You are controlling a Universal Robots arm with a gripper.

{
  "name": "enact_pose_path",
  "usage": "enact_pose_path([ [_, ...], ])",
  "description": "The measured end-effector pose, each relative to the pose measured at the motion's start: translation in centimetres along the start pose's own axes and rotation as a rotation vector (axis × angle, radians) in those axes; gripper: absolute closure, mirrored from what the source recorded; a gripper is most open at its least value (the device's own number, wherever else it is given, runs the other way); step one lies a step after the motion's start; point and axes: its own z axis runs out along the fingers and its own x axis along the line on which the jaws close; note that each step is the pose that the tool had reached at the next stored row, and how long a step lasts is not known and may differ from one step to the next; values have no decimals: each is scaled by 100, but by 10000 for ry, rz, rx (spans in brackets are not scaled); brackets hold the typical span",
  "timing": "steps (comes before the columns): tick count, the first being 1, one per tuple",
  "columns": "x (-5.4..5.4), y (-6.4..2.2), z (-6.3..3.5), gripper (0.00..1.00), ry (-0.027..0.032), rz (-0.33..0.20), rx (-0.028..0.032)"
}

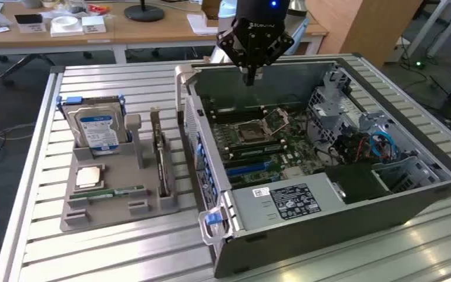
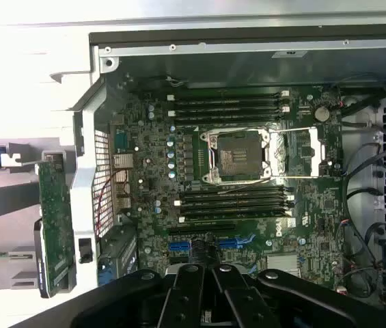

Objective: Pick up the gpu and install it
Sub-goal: 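Reach for the gpu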

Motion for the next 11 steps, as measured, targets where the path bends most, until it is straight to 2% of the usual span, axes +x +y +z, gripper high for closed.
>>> enact_pose_path([
  [11,4,0,1,89,-1,2,-1],
])
